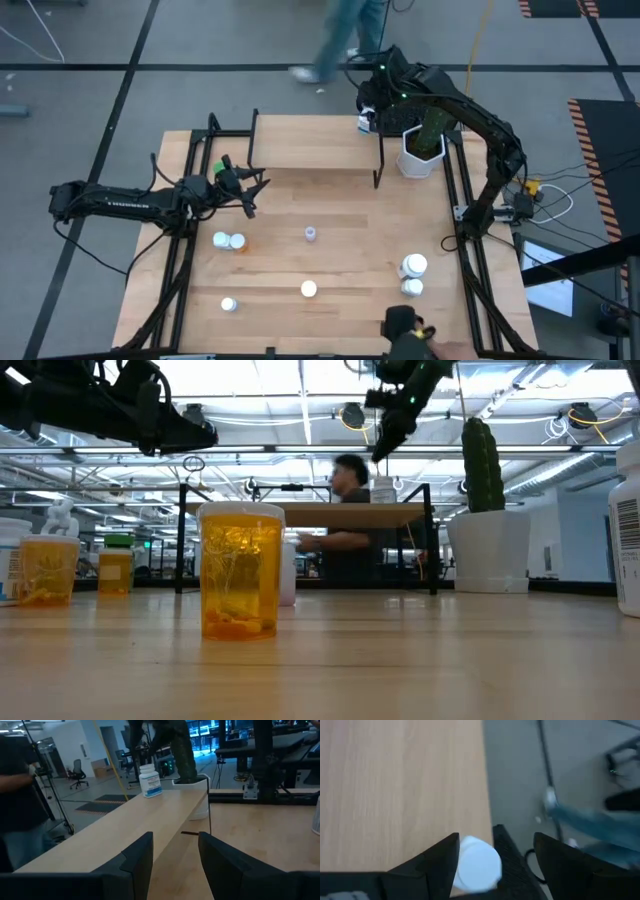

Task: Pick and place medicine bottles onto shelf by color
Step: Put the top white and blue medicine bottle on the shelf, then put the white and purple medicine bottle on the shelf

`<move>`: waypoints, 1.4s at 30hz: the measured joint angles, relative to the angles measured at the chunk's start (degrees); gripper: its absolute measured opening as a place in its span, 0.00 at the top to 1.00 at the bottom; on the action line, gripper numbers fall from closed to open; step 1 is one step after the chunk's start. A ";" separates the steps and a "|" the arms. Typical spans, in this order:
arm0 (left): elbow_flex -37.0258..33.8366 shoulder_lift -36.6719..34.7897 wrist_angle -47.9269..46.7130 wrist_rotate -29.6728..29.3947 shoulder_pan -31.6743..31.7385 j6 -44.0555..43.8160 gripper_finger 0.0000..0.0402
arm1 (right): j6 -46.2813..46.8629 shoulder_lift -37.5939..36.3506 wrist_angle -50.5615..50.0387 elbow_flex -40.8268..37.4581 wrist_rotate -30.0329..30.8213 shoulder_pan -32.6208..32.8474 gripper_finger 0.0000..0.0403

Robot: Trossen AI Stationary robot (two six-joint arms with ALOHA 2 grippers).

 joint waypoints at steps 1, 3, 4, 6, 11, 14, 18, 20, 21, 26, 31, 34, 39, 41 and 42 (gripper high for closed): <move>0.00 0.00 -0.14 0.00 0.00 -0.16 0.60 | 1.14 -0.89 -0.06 0.00 1.16 0.47 0.38; 0.00 0.00 -1.09 0.00 0.00 -0.74 0.60 | 4.30 -2.60 0.27 -0.76 1.10 1.41 0.39; 0.00 0.00 -1.82 -0.02 -0.04 -1.34 0.60 | 5.89 -3.50 0.02 -1.74 1.11 2.01 0.39; 0.00 0.00 -3.46 0.00 -0.04 -3.19 0.60 | 8.79 -5.46 -1.57 -4.58 1.25 3.78 0.41; 0.00 0.02 -6.33 2.71 -0.94 -6.78 0.60 | 18.15 -14.41 -0.34 -16.66 -0.18 14.25 0.45; 0.00 0.01 -6.14 2.97 -2.44 -7.61 0.60 | 26.23 -20.19 5.64 -24.60 0.20 23.68 0.47; 0.00 0.99 -2.45 5.17 -5.32 -7.69 0.60 | 36.69 -24.93 9.11 -33.14 7.58 35.89 0.47; 0.00 3.57 2.26 7.13 -7.47 -6.51 0.60 | 42.27 -25.83 6.87 -35.51 11.84 41.29 0.47; 0.00 5.44 4.77 7.54 -8.80 -5.45 0.60 | 45.16 -26.04 5.13 -36.28 13.64 43.87 0.47; 0.05 18.14 20.01 4.68 -12.68 1.26 0.60 | 61.15 -26.13 -5.38 -37.09 17.66 55.66 0.47; 4.04 29.23 25.39 2.37 -12.61 6.89 0.60 | 75.27 -26.11 -10.88 -37.09 14.89 65.81 0.46; 7.77 34.49 25.65 2.31 -11.57 9.29 0.60 | 81.33 -26.11 -11.25 -37.09 12.99 70.65 0.42; 12.70 41.46 25.19 2.28 -9.96 12.51 0.60 | 88.64 -26.11 -12.18 -37.09 11.39 73.83 0.30; 13.93 42.91 24.57 2.29 -9.51 13.87 0.60 | 89.46 -26.11 -12.69 -37.09 11.48 74.80 0.25; 14.55 43.38 24.13 2.27 -9.32 14.42 0.60 | 89.48 -26.03 -12.78 -37.12 11.46 75.32 0.24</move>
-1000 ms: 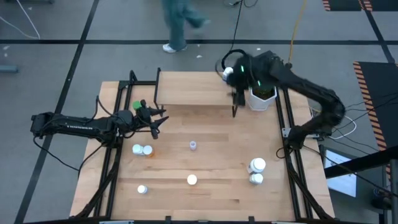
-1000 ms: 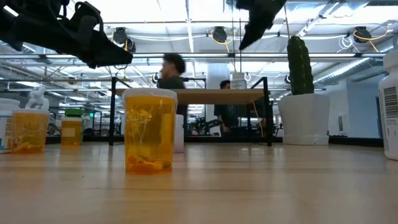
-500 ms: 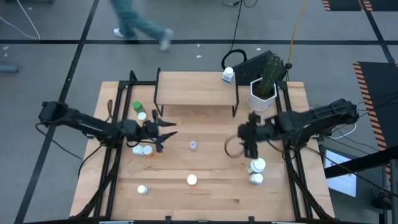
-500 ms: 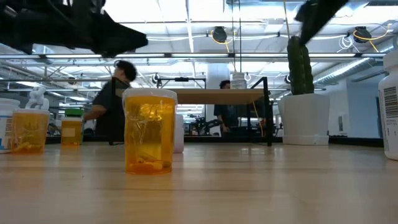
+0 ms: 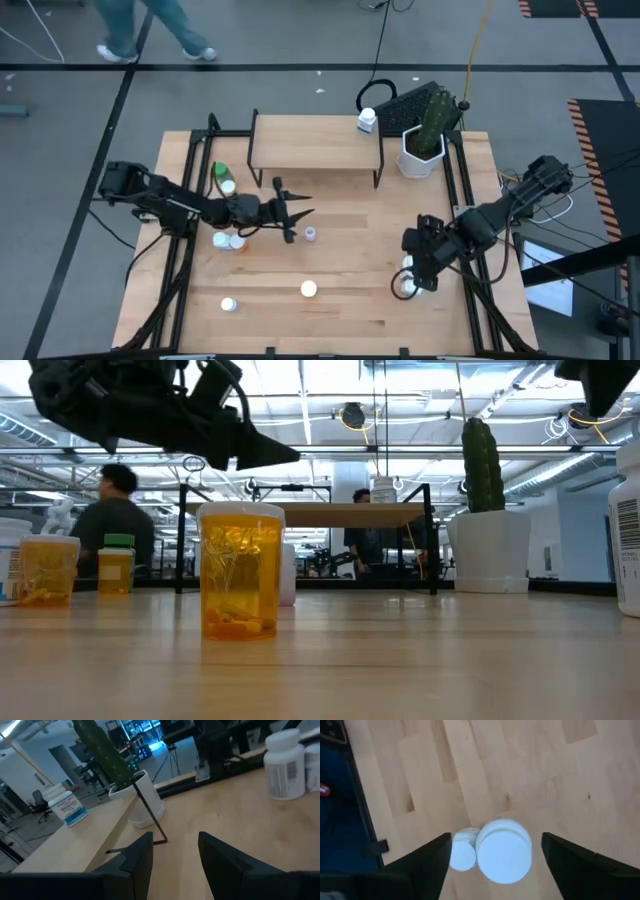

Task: Pick and place medicine bottles onto shelf by color
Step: Put the white and purple medicine bottle on the shelf

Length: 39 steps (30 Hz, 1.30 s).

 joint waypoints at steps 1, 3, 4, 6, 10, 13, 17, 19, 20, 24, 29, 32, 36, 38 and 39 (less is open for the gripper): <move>0.58 0.37 -0.47 0.00 0.12 0.41 0.60 | -0.01 0.07 0.13 -0.25 0.03 0.49 0.22; 1.27 0.51 -2.46 0.00 0.41 1.56 0.60 | 0.40 0.07 0.16 -1.73 -0.01 1.30 0.21; 1.61 0.55 -3.03 0.00 0.43 1.99 0.60 | 0.79 0.08 0.10 -2.82 -0.15 1.66 0.20; 2.00 0.51 -3.32 -0.02 0.45 2.93 0.60 | 0.85 0.16 0.16 -5.29 -1.12 2.01 0.21; 2.04 0.51 -3.55 0.00 0.43 4.38 0.60 | 1.73 0.16 2.54 -10.03 -1.57 1.97 0.21; 2.04 0.51 -3.44 -0.01 0.44 4.87 0.60 | 1.92 0.16 6.55 -12.51 -1.87 1.97 0.21; 2.04 0.51 -3.25 -0.02 0.43 4.90 0.60 | 1.68 0.16 9.57 -13.84 -3.07 1.90 0.22; 2.04 0.51 -3.33 -0.02 0.43 4.90 0.60 | 1.83 0.16 8.87 -13.92 -3.07 1.55 0.23; 2.04 0.51 -3.41 -0.02 0.45 4.90 0.60 | 1.90 0.09 8.29 -13.92 -3.07 1.34 0.25; 2.04 0.51 -3.49 -0.02 0.44 4.39 0.60 | 1.47 -0.24 6.28 -13.92 -3.06 0.28 0.38; 2.04 0.51 -3.52 -0.02 0.44 2.92 0.60 | -2.28 -1.20 6.41 -12.56 -3.13 -2.75 0.45; 2.04 0.51 -4.06 -0.04 0.43 1.70 0.60 | -6.52 -2.25 6.72 -9.42 -3.02 -5.81 0.45; 2.04 0.50 -5.12 -0.07 0.24 -0.13 0.60 | -14.15 -3.04 6.68 -3.84 -2.89 -11.70 0.45; 2.04 0.48 -5.56 -0.15 0.00 -0.63 0.60 | -18.46 -3.15 6.68 -0.51 -2.84 -15.76 0.45; 2.04 0.48 -5.73 -0.17 -0.15 -0.71 0.60 | -20.16 -3.14 6.75 1.15 -2.84 -18.07 0.44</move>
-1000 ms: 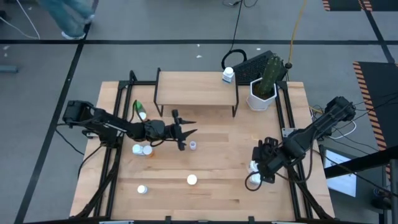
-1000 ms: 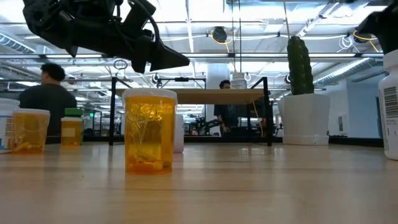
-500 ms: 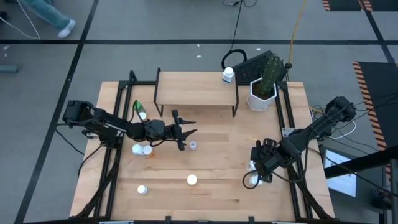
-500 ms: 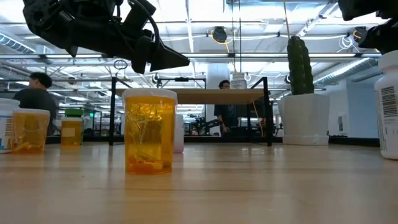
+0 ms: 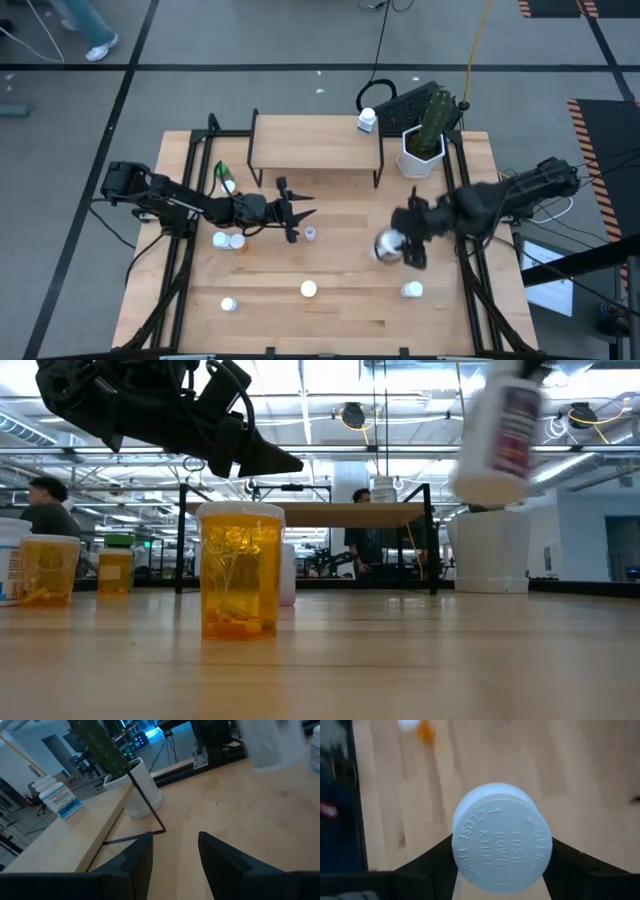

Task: Pick and place medicine bottles onto shelf by color
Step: Put the white and purple medicine bottle on the shelf

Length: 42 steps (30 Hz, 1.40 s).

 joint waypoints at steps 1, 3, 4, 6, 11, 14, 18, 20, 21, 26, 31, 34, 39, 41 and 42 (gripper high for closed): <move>0.00 0.00 -0.02 -0.13 -0.24 -0.19 0.60 | -1.11 0.14 0.00 1.55 0.07 -2.48 0.44; 0.00 0.00 -0.02 -1.81 -0.86 -0.45 0.60 | -2.45 1.18 -0.05 5.05 0.00 -8.39 0.43; 0.00 0.00 -0.10 -2.90 -1.20 -0.41 0.60 | -3.59 1.76 0.07 6.76 -0.02 -11.32 0.43; 0.00 0.00 -0.27 -5.01 -1.94 0.53 0.60 | -6.71 3.50 -0.21 10.37 0.01 -16.46 0.43; 0.00 0.00 -0.39 -8.98 -3.05 2.26 0.60 | -19.08 10.08 -2.08 22.32 -0.27 -27.38 0.43; 0.00 0.00 -0.39 -9.92 -3.17 2.40 0.60 | -25.41 15.54 -5.38 30.39 -0.20 -32.42 0.43; 0.00 0.00 -0.45 -9.99 -3.18 2.68 0.60 | -29.91 23.08 -11.38 39.06 -0.09 -37.15 0.43; 0.00 0.00 -1.15 -9.99 -3.18 2.65 0.60 | -30.89 25.87 -14.02 41.37 -0.05 -38.52 0.43; -0.02 0.00 -1.60 -9.99 -3.18 2.62 0.60 | -31.47 26.83 -14.67 41.92 -0.03 -39.02 0.43; -0.02 0.00 -2.72 -9.99 -3.18 2.37 0.60 | -33.29 29.22 -15.39 42.23 0.04 -41.13 0.43; -0.02 0.00 -2.99 -9.99 -3.18 1.99 0.60 | -33.59 30.22 -15.76 42.24 0.21 -43.79 0.42; -0.02 0.00 -2.98 -9.99 -3.18 1.25 0.60 | -33.51 30.26 -16.97 42.24 0.31 -44.73 0.41; -0.02 0.00 -2.96 -9.98 -3.18 0.57 0.60 | -34.64 30.23 -16.88 42.24 0.26 -45.92 0.41; -0.02 0.00 -2.96 -9.97 -3.18 0.02 0.60 | -35.22 30.23 -16.88 42.24 0.26 -46.35 0.41; -0.02 0.00 -2.96 -9.97 -3.18 -0.24 0.60 | -35.64 30.23 -16.88 42.24 0.25 -46.52 0.41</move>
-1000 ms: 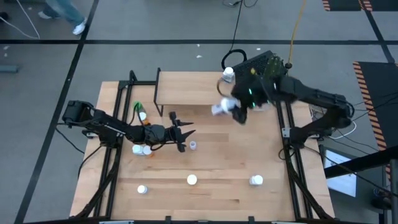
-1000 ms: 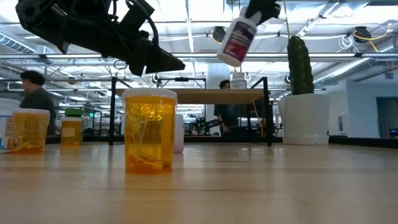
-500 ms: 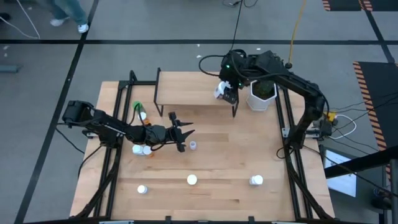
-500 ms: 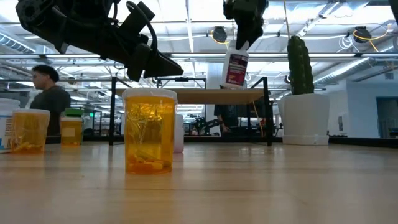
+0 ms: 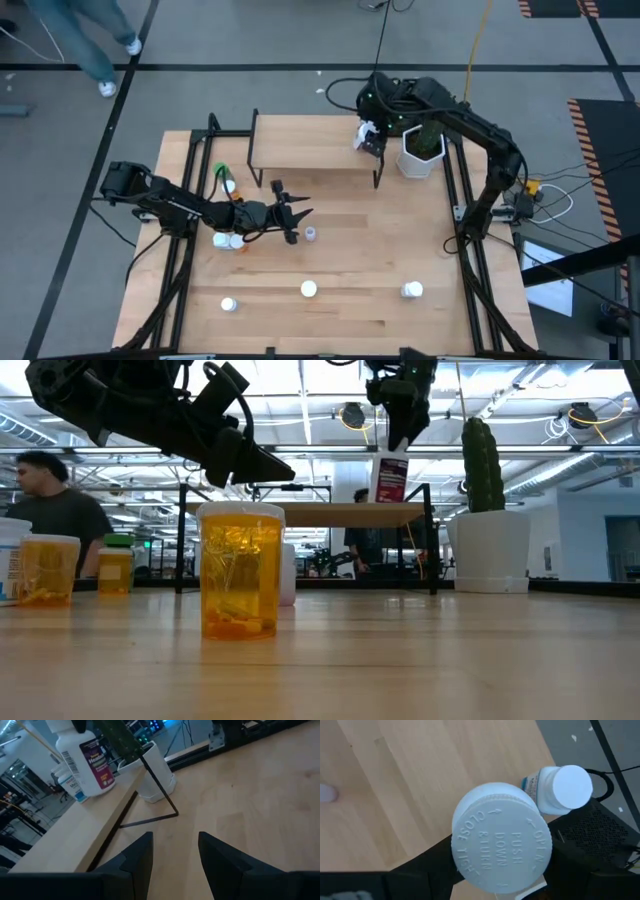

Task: Pick and place medicine bottles onto shelf by color
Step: Put the white and purple medicine bottle on the shelf, then put the bottom white and blue medicine bottle on the shelf

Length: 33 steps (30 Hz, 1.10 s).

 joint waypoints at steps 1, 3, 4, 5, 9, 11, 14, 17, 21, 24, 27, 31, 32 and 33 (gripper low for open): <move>0.00 0.00 0.00 0.00 0.00 -0.19 0.60 | -0.39 0.00 0.00 0.00 0.05 -0.14 0.41; 0.00 0.00 0.00 0.00 0.00 -0.25 0.60 | -0.56 0.00 0.02 0.00 0.11 -0.42 0.40; 0.00 0.00 0.01 -0.03 0.00 -0.34 0.60 | -0.63 0.00 0.02 0.00 0.09 -0.60 0.39; -0.01 0.00 0.03 -0.14 -0.04 -0.55 0.60 | -0.82 0.00 0.02 0.00 0.02 -0.67 0.39; 0.00 0.00 0.10 -2.22 -0.23 -1.02 0.60 | -1.69 0.00 0.05 0.00 0.01 -0.71 0.35; 0.00 0.00 0.10 -3.23 -0.41 -1.02 0.60 | -2.00 0.00 0.36 0.00 0.05 -0.71 0.34; 0.00 0.00 0.13 -3.41 -0.48 -1.02 0.60 | -3.26 0.00 1.38 0.00 1.79 -0.71 0.33; 0.00 0.00 0.13 -3.45 -0.48 -1.01 0.60 | -4.47 0.00 2.34 0.00 4.39 -0.71 0.33; 0.00 0.00 0.13 -3.50 -0.48 -0.98 0.60 | -4.97 0.00 3.14 -0.01 6.01 -0.71 0.33; 0.00 0.00 0.13 -3.50 -0.48 -0.97 0.60 | -4.94 -0.01 3.17 -0.02 6.01 -0.71 0.33; 0.00 0.00 0.05 -3.50 -0.58 -0.97 0.60 | -4.64 -0.73 2.80 -0.07 5.90 -0.71 0.33; 0.00 0.00 -0.69 -4.64 -0.92 -0.84 0.60 | -3.74 -2.98 2.36 -0.07 5.87 0.21 0.33; 0.00 0.00 -1.10 -4.85 -0.94 -0.84 0.60 | -3.12 -3.57 1.79 -0.07 5.85 0.54 0.33; -0.01 0.00 -1.67 -4.92 -0.92 -0.85 0.60 | -2.35 -4.20 1.08 -0.07 5.82 0.97 0.33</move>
